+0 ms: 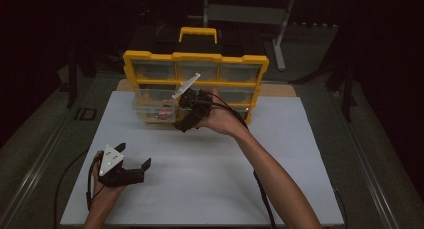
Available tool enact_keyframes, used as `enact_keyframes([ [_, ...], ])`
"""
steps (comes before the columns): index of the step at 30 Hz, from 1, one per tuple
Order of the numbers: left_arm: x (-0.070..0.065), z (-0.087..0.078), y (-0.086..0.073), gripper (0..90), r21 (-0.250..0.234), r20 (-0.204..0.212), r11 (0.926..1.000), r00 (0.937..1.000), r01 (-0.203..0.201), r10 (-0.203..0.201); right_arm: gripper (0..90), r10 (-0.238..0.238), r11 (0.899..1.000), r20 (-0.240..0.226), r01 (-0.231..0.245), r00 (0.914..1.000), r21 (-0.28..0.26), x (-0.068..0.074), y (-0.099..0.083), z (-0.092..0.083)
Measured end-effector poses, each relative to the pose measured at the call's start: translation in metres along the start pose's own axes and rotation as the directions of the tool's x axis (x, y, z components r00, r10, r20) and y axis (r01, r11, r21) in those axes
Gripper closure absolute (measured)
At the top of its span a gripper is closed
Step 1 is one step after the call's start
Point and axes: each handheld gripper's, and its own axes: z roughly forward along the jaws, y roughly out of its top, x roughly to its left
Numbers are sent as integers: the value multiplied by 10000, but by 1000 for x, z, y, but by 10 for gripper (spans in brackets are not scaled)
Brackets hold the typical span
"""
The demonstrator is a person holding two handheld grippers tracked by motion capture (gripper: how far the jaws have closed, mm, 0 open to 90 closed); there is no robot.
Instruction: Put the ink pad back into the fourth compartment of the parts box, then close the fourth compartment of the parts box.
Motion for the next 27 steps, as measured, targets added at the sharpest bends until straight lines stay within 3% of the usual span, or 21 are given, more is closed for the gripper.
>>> enact_keyframes([
  [27, 0, -1, 0, 1, -3, -32, 10000, 10000, 8, -8, 136, -16, 9998, -275, 10, 9996, -213, 10, -4, 7],
])
